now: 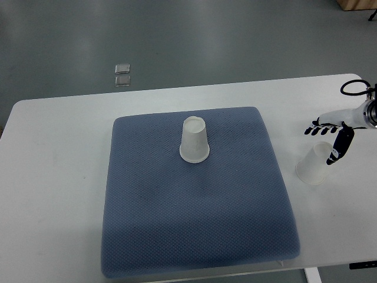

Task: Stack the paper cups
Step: 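Lower the right hand beside the loose cup and open the fingers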

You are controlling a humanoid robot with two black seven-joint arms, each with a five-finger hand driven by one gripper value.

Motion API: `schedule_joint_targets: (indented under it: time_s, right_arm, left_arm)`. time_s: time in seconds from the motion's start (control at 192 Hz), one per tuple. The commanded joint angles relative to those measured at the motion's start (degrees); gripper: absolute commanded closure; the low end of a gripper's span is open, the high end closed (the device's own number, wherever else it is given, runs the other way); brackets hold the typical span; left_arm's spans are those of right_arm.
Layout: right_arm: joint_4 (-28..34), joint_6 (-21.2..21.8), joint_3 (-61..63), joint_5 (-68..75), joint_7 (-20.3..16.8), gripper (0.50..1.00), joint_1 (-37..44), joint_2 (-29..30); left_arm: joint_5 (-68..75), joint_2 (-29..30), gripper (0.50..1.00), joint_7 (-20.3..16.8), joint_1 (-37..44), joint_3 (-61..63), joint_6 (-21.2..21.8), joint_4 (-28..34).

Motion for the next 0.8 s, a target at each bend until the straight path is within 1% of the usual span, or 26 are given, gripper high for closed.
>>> schedule_joint_targets:
  time_s: [0.0, 0.083, 0.276, 0.396, 0.694, 0.793]
  right_arm:
    - [-0.23, -1.66, 0.01, 0.0, 0.03, 0.572, -1.27, 0.73]
    - [-0.84, -2.89, 0.01, -0.09, 0.03, 0.572, -2.41, 1.61]
    - [-1.28, -3.51, 0.01, -0.18, 0.03, 0.574, -3.64, 2.58]
    - [-1.64, -5.35, 0.01, -0.27, 0.03, 0.579, -4.79, 3.02]
    - [-1.99, -5.53, 0.01, -0.35, 0.03, 0.591, -5.31, 3.02]
    - [-1.99, -5.53, -0.08, -0.35, 0.11, 0.605, -5.31, 3.02]
  left_arm:
    - [0.0, 0.0, 0.5, 0.0, 0.0, 0.02, 0.0, -0.02]
    - [0.0, 0.0, 0.5, 0.0, 0.0, 0.02, 0.0, 0.06]
    - [-0.09, 0.0, 0.5, 0.0, 0.0, 0.02, 0.0, 0.06]
    - [0.0, 0.0, 0.5, 0.0, 0.0, 0.02, 0.0, 0.06]
    - [0.0, 0.0, 0.5, 0.0, 0.0, 0.11, 0.0, 0.06]
    - [0.0, 0.0, 0.5, 0.0, 0.0, 0.11, 0.0, 0.06]
